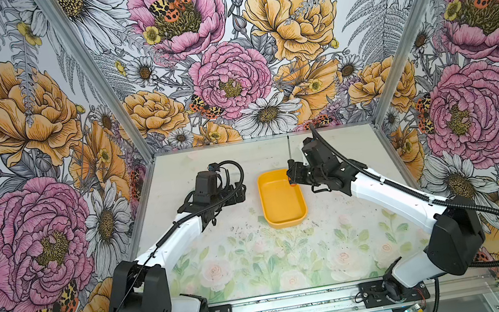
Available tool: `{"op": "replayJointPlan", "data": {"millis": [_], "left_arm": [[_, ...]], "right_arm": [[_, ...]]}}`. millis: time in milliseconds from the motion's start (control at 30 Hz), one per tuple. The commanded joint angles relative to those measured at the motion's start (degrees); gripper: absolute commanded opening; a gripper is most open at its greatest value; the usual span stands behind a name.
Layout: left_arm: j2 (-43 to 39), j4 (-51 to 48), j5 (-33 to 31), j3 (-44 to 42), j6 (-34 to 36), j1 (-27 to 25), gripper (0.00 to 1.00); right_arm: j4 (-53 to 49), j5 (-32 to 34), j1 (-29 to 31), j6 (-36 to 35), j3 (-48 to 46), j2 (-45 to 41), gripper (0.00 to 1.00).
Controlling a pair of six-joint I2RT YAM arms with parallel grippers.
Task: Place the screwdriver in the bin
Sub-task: 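Lift the screwdriver with the right gripper and carry it over the yellow tray, then lower the screwdriver into the yellow tray with the right gripper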
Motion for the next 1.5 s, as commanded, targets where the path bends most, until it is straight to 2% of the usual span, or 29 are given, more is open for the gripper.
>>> {"op": "replayJointPlan", "data": {"millis": [0,300,700,1467], "left_arm": [[-0.28,-0.02,1.37,-0.76,-0.32,0.72,0.99],[1.39,-0.02,2.16,0.26,-0.35,1.06,0.99],[2.84,-0.02,2.33,0.52,-0.13,1.15,0.99],[3.73,-0.02,2.89,0.53,0.06,1.41,0.99]], "right_arm": [[-0.98,2.37,1.50,1.84,1.13,2.89,0.00],[-6.55,3.17,5.05,-0.64,3.35,9.76,0.00],[-8.48,2.36,6.16,-1.36,5.16,15.62,0.00],[-9.80,2.31,7.57,-3.08,6.43,20.19,0.00]]}}
